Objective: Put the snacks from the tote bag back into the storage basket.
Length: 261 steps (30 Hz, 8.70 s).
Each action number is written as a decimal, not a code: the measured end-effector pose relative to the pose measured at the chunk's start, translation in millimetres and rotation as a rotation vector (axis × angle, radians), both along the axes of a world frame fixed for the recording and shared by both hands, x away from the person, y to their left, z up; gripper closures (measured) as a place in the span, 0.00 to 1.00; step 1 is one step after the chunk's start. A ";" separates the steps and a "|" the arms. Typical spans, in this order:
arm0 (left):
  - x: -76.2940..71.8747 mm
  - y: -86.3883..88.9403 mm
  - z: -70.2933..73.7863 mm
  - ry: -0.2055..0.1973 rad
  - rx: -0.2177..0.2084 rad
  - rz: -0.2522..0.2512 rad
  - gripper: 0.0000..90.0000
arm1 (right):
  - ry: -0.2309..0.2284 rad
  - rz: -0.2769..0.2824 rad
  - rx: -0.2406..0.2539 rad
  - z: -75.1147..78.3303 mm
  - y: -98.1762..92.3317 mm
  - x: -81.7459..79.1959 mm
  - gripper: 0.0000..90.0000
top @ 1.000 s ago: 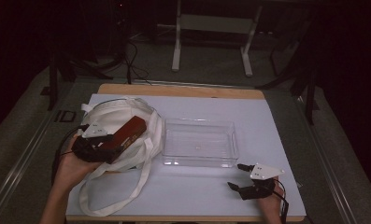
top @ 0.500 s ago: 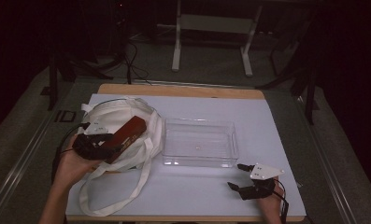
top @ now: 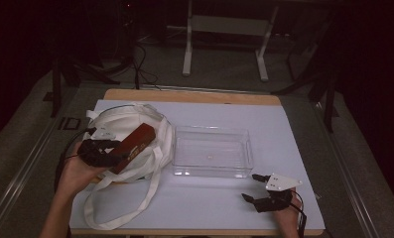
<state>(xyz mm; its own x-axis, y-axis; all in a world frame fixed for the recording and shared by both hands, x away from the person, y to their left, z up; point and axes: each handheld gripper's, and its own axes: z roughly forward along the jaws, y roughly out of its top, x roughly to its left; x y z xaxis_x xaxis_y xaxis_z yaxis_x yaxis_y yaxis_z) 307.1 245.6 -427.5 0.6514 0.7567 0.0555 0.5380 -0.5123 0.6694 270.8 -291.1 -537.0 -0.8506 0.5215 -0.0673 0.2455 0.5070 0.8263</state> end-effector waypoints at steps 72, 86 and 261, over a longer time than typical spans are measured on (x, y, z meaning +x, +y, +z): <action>33.7 5.0 -23.6 0.256 0.192 0.069 0.42 | -0.002 0.002 -0.005 0.0 0.3 -0.1 0.22; 43.1 7.6 -31.8 0.343 0.202 0.066 0.43 | 0.000 0.002 -0.008 0.0 0.6 -0.2 0.22; 42.2 -72.3 66.9 0.095 0.221 -0.396 0.49 | -0.006 0.006 -0.014 -0.2 1.4 -0.5 0.22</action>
